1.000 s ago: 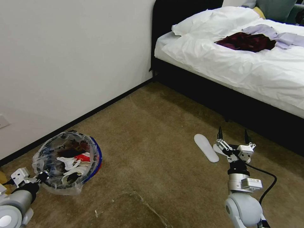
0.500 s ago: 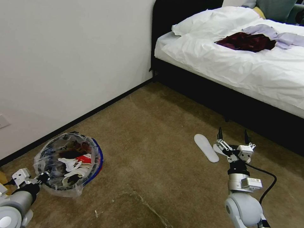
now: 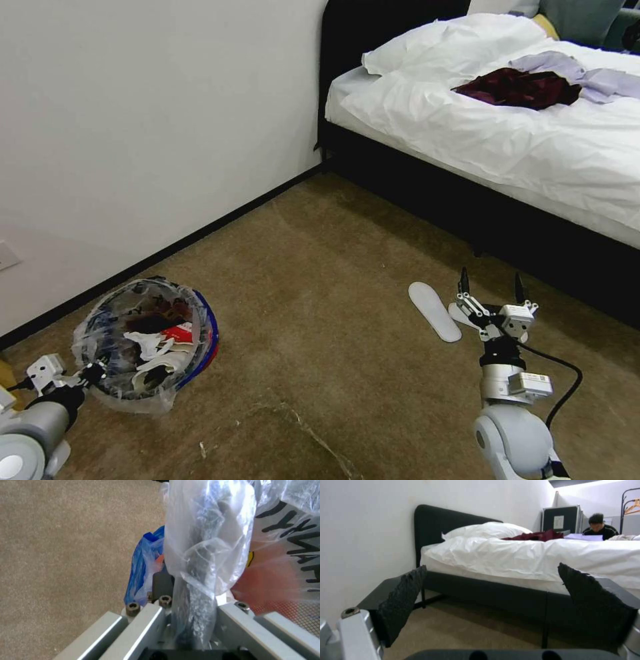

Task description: Pick up the trash bin and place the garbage on the floor into it.

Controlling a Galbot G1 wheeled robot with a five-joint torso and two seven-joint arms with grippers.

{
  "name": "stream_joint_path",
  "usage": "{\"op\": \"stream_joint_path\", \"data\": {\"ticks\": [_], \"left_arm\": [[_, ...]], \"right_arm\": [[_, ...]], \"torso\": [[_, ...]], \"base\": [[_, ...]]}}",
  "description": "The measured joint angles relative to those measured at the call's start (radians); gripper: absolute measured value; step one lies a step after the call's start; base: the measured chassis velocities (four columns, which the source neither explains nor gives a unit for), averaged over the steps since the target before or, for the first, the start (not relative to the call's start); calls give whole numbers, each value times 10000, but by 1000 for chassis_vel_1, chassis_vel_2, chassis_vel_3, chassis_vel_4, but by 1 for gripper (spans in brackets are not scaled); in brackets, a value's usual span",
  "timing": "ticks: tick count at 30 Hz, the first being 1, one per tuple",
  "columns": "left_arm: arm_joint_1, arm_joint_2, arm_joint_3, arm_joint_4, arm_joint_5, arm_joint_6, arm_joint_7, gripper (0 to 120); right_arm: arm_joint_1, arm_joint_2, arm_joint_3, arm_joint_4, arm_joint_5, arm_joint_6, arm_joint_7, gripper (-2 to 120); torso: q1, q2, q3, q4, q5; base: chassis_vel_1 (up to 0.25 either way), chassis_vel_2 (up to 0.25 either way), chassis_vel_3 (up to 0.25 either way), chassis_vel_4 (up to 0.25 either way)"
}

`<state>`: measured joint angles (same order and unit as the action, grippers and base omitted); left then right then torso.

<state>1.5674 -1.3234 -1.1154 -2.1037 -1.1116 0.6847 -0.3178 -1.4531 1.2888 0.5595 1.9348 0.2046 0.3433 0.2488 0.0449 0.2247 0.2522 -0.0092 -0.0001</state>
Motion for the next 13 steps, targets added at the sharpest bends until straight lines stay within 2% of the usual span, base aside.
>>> {"op": "stream_joint_path", "data": {"ticks": [13], "left_arm": [[81, -27, -85, 0, -9, -74, 63, 0]], "right_arm": [[-6, -6, -3, 3, -18, -3, -13, 100]], "torso": [[-1, 0, 0, 0, 0]], "base": [[0, 0, 0, 0]]}}
